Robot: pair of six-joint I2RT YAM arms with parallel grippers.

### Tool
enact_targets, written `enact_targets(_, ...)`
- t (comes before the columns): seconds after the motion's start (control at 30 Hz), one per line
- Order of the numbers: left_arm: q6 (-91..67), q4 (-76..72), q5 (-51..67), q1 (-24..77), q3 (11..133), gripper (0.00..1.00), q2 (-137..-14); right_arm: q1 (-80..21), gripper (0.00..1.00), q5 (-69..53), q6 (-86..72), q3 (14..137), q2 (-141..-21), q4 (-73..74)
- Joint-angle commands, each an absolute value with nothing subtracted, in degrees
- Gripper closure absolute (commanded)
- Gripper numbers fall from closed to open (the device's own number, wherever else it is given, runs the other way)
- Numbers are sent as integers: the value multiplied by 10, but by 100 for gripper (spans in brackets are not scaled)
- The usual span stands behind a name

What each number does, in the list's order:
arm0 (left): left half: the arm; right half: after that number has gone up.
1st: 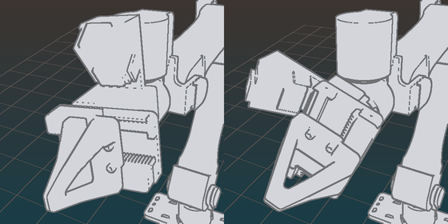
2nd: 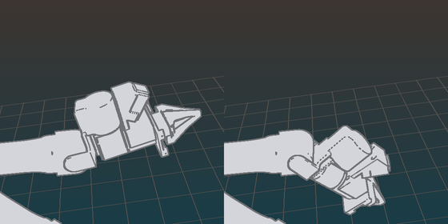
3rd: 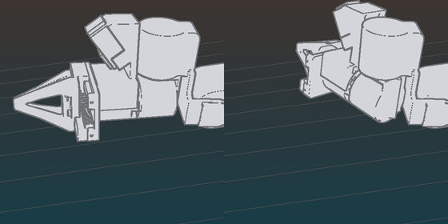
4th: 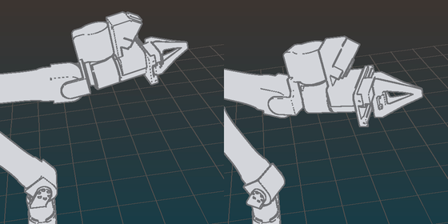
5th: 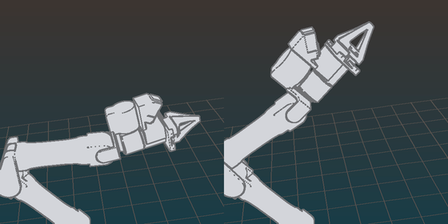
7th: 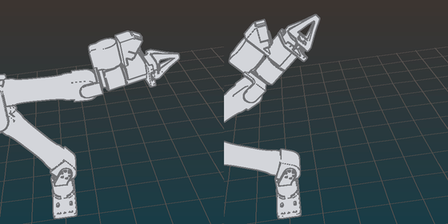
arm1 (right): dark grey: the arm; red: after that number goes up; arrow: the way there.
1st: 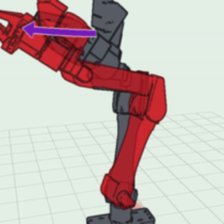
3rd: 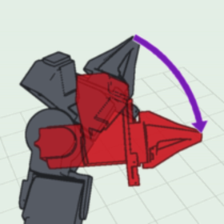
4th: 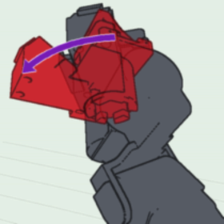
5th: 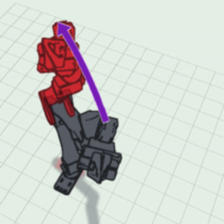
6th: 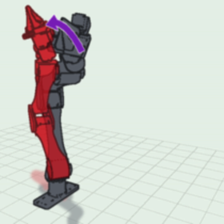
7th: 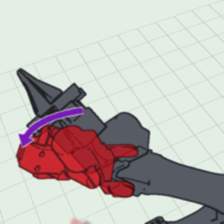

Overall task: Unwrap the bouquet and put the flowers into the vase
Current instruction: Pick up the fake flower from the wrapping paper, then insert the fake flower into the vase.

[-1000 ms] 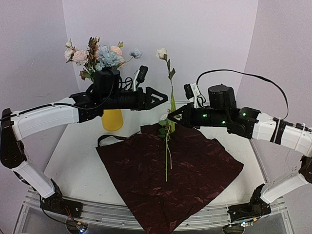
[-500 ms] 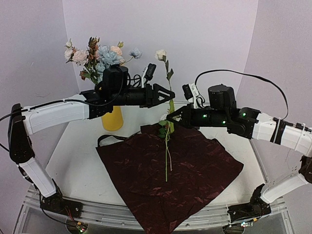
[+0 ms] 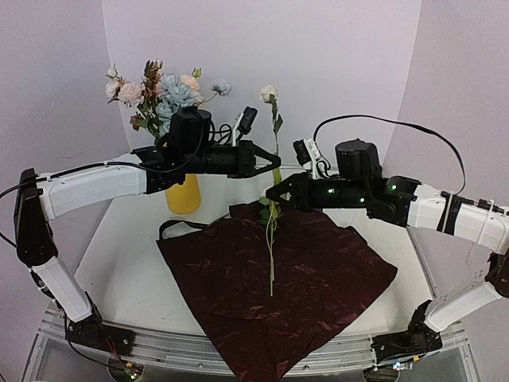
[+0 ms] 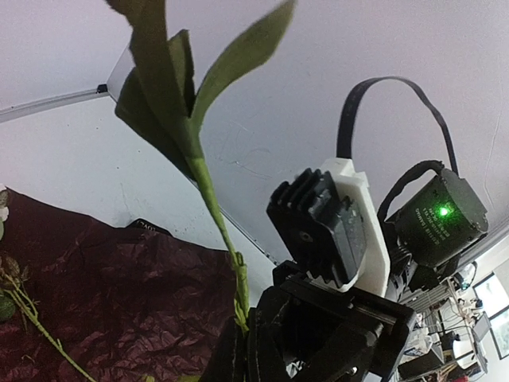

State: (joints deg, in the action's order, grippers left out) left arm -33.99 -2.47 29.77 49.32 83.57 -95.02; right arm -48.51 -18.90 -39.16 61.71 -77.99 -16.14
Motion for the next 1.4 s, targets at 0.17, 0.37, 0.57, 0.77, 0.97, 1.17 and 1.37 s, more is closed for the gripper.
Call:
enact_targets(0.17, -217, 42, 117, 470, 845, 100, -852, -487, 35, -167, -388, 605, -768, -181)
enact_targets(0.37, -110, 43, -106, 468, 833, 100, -763, -487, 31, -122, -383, 594, -746, -180)
enact_targets(0.57, 21, 26, -262, 459, 856, 100, -726, -486, 31, -105, -376, 591, -735, -180)
enact_targets(0.77, 125, 7, -316, 424, 894, 100, -730, -486, 32, -98, -374, 592, -730, -179)
enact_targets(0.97, 186, -46, -308, 396, 895, 100, -728, -486, 33, -95, -374, 588, -722, -179)
enact_targets(1.17, 214, -93, -321, 364, 903, 100, -737, -486, 33, -86, -372, 581, -711, -179)
enact_targets(1.37, 208, -96, -296, 323, 944, 100, -762, -486, 33, -81, -367, 585, -709, -180)
